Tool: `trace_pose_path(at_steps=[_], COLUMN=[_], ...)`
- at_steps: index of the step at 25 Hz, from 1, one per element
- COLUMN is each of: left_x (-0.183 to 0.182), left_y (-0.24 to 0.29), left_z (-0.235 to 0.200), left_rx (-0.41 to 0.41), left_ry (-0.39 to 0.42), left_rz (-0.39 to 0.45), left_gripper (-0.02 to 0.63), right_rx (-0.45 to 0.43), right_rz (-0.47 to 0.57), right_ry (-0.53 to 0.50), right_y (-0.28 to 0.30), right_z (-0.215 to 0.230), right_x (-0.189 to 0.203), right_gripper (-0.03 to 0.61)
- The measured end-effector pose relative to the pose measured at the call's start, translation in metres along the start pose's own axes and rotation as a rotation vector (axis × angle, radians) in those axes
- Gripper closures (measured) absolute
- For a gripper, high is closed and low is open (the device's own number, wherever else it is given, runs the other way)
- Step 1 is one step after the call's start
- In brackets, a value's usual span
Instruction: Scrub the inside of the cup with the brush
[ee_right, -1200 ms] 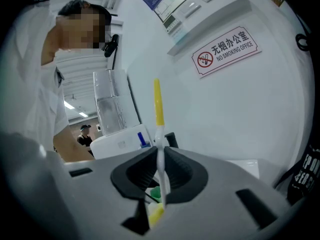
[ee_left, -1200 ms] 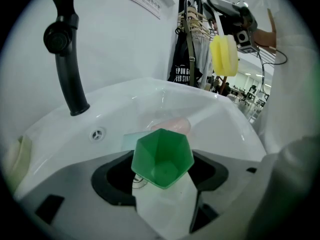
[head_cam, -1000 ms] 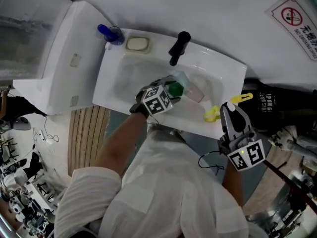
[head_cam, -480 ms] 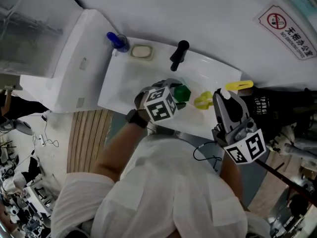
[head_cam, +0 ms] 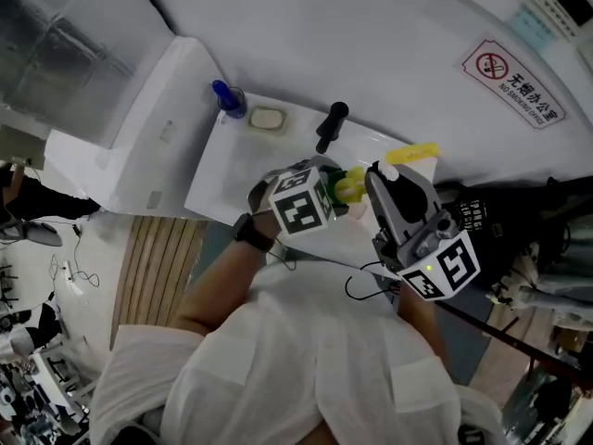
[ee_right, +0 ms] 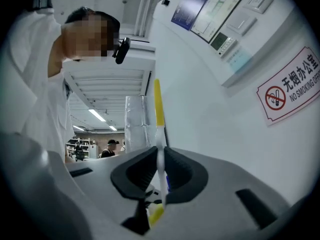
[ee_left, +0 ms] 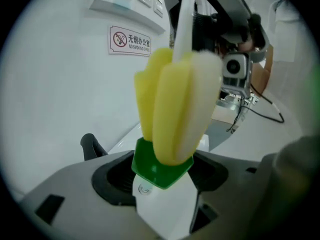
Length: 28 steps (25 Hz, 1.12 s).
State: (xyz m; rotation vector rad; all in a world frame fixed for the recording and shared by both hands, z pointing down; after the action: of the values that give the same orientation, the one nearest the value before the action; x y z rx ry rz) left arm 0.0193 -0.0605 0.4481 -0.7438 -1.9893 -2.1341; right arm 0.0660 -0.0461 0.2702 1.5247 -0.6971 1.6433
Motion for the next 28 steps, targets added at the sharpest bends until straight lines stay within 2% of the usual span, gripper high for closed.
trace_pose_path(at_steps=[4, 8, 15, 19, 22, 25, 28], left_x=[-0.004, -0.008, -0.011, -0.011, -0.013, -0.017, -0.026], left_y=[-0.011, -0.018, -0.025, -0.028, -0.029, -0.032, -0.042], left_z=[0.001, 0.003, 0.003, 0.001, 0.001, 0.003, 0.006], left_rx=[-0.026, -0.026, -0.015, -0.002, 0.008, 0.012, 0.018], left_ry=[0.031, 0.042, 0.023, 0.012, 0.040, 0.073, 0.078], left_rz=[-0.029, -0.021, -0.024, -0.018, -0.018, -0.008, 0.039], left_gripper=[0.310, 0.310, 0.310, 0.310, 0.309, 0.308, 0.310], right_rx=[-0.026, -0.034, 0.048, -0.055, -0.083, -0.072, -0.053], right_rz=[0.001, 0.026, 0.058, 0.106, 0.141, 0.101, 0.043], right_ry=[-0.001, -0.009, -0.004, -0.006, -0.013, -0.035, -0.028], right_y=[0.006, 0.008, 0.006, 0.001, -0.004, 0.000, 0.007], right_z=[-0.007, -0.008, -0.003, -0.014, -0.017, -0.015, -0.013], right_x=[0.002, -0.004, -0.008, -0.010, -0.017, -0.017, -0.004], right_gripper=[0.537, 0.538, 0.538, 0.538, 0.538, 0.538, 0.538])
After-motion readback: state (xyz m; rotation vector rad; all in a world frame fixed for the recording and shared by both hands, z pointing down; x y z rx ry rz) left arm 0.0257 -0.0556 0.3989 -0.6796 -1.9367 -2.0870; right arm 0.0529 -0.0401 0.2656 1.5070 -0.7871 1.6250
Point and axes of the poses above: the fingertips, and each gripper's own axes: y forward along the fingers, z to its right, x out of its underside, the point moved 4 cm from there along -y, backward along the fingers, and after that the axes turned 15 degrees about -z, right-handed, at the moved point
